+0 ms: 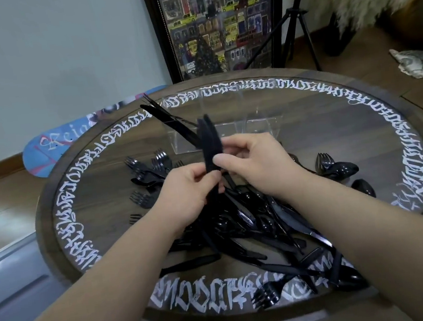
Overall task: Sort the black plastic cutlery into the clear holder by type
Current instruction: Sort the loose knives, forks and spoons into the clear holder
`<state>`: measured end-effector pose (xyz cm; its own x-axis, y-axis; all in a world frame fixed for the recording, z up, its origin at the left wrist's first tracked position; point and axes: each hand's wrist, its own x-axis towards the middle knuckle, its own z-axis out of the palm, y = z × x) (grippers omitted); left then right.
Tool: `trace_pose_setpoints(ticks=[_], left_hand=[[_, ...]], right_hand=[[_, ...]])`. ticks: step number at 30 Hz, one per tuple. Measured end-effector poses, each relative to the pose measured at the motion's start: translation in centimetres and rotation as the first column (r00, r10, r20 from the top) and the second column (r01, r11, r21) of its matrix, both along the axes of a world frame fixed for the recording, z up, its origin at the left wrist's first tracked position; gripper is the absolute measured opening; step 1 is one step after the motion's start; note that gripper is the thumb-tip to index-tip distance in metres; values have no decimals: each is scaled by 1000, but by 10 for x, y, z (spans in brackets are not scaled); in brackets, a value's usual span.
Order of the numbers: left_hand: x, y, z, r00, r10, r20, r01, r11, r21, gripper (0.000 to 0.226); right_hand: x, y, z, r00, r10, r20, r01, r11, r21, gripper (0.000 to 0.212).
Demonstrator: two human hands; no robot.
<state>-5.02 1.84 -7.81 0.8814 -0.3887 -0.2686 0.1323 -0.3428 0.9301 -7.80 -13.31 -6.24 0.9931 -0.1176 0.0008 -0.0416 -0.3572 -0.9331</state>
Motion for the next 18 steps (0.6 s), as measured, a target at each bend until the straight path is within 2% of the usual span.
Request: trace_pose_setpoints(ticks=[2, 4, 5, 8, 10, 12, 15, 18], left_hand=[[1, 0, 8, 992, -51, 113, 46, 998, 47, 20], [5, 1, 21, 976, -33, 217, 28, 999, 28, 7], [9, 1, 28, 960, 14, 278, -20, 1000, 19, 3], [29, 10, 41, 855, 302, 421, -304, 951, -64, 10], [43, 15, 47, 784, 432, 447, -446, 892, -80, 13], [57, 19, 47, 761, 489, 426, -513, 856, -67, 23], [72, 20, 45, 772, 498, 394, -528, 849, -38, 39], [80, 18, 39, 817, 440, 373, -483, 875, 26, 71]], right_hand=[[4, 7, 13, 999, -10, 33, 8, 999, 44, 6], [11, 9, 28, 997, -35, 71, 35, 999, 9, 4], [15, 8, 36, 993, -56, 108, 57, 998, -8, 4], [28, 2, 64, 937, -191, 292, 189, 981, 37, 7], [40, 0, 76, 869, -280, 409, 282, 958, 56, 9], [55, 1, 83, 831, -311, 462, 333, 942, 35, 7], [74, 10, 79, 881, -226, 415, 299, 947, -119, 5], [87, 20, 64, 929, -129, 346, 235, 929, -285, 10]])
